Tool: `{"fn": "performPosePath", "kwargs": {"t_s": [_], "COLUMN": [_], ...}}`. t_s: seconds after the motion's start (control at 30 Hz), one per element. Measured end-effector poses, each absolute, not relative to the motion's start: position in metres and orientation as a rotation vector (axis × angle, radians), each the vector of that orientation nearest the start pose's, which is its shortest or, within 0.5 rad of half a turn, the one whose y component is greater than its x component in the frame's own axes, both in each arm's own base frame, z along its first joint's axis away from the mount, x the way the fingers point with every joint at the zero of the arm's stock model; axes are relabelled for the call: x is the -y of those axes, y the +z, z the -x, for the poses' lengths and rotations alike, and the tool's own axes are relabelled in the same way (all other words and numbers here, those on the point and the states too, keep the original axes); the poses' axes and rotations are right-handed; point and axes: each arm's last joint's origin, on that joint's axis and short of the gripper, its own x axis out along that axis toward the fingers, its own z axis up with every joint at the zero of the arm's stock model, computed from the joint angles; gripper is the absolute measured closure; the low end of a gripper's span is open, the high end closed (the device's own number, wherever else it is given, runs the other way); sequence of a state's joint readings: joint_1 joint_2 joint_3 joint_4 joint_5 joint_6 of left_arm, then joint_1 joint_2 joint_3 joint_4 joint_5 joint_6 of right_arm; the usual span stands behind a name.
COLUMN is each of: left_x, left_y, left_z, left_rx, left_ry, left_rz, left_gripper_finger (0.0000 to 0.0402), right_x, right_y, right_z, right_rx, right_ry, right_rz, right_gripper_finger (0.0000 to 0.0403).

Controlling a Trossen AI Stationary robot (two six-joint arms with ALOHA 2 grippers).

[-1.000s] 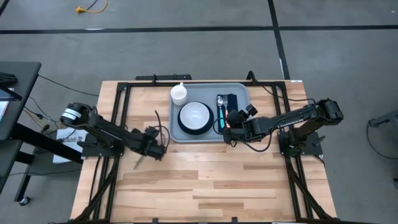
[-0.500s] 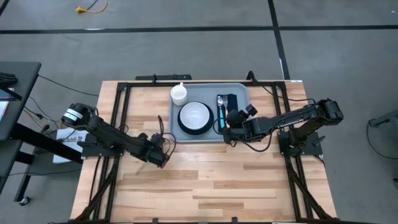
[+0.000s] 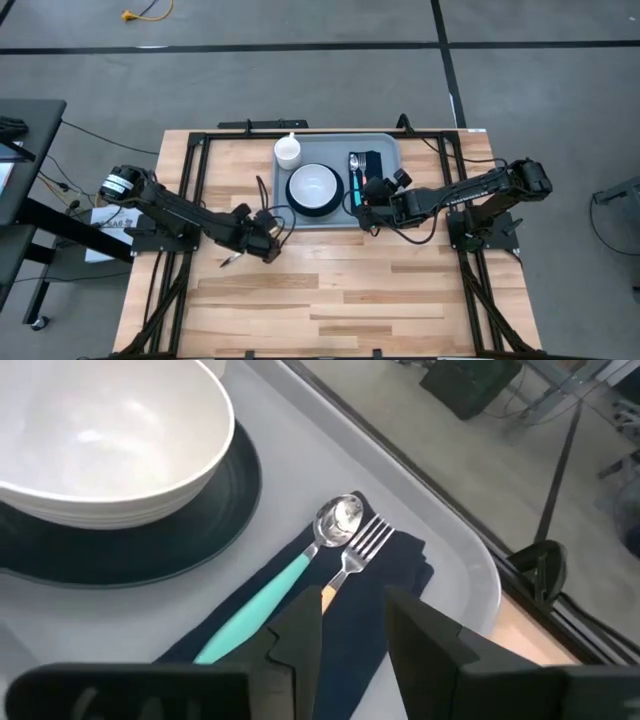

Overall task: Set up tray
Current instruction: Put the yellow table knife to the right of the orange fork on the gray table tray

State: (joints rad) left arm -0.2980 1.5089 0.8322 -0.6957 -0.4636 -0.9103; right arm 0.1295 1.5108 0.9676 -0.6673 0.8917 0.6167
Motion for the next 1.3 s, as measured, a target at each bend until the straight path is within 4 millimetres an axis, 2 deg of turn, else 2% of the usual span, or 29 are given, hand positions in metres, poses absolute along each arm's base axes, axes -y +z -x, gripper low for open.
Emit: {"fn": "performPosePath", "kwargs": {"t_s": [0.27, 0.37, 0.73, 0.87, 1.13, 1.3], "left_x": [0.062, 0.062, 0.063, 0.058, 0.053, 0.044], "left_y": [0.17, 0.17, 0.169, 0.162, 0.145, 0.139], "left_z": [-0.244, -0.244, -0.244, -0.239, -0.239, -0.236], "left_rx": [-1.087, -1.099, -1.125, -1.163, -1.171, -1.161], "left_ry": [0.661, 0.648, 0.608, 0.61, 0.495, 0.512], "left_rz": [0.274, 0.286, 0.261, 0.27, 0.353, 0.376], "left_gripper_finger": [0.04, 0.0388, 0.0268, 0.0238, 0.0234, 0.0237], "right_x": [-0.013, -0.013, -0.014, -0.015, -0.015, -0.015], "right_y": [0.211, 0.211, 0.211, 0.21, 0.21, 0.211], "right_z": [-0.276, -0.276, -0.276, -0.276, -0.277, -0.277], "right_rx": [-0.814, -0.812, -0.831, -0.837, -0.832, -0.83], "right_ry": [-0.941, -0.941, -0.913, -0.903, -0.902, -0.902], "right_rz": [0.068, 0.067, 0.044, 0.036, 0.032, 0.031], "right_gripper_finger": [0.0301, 0.0301, 0.0301, 0.0301, 0.0301, 0.0301]}}
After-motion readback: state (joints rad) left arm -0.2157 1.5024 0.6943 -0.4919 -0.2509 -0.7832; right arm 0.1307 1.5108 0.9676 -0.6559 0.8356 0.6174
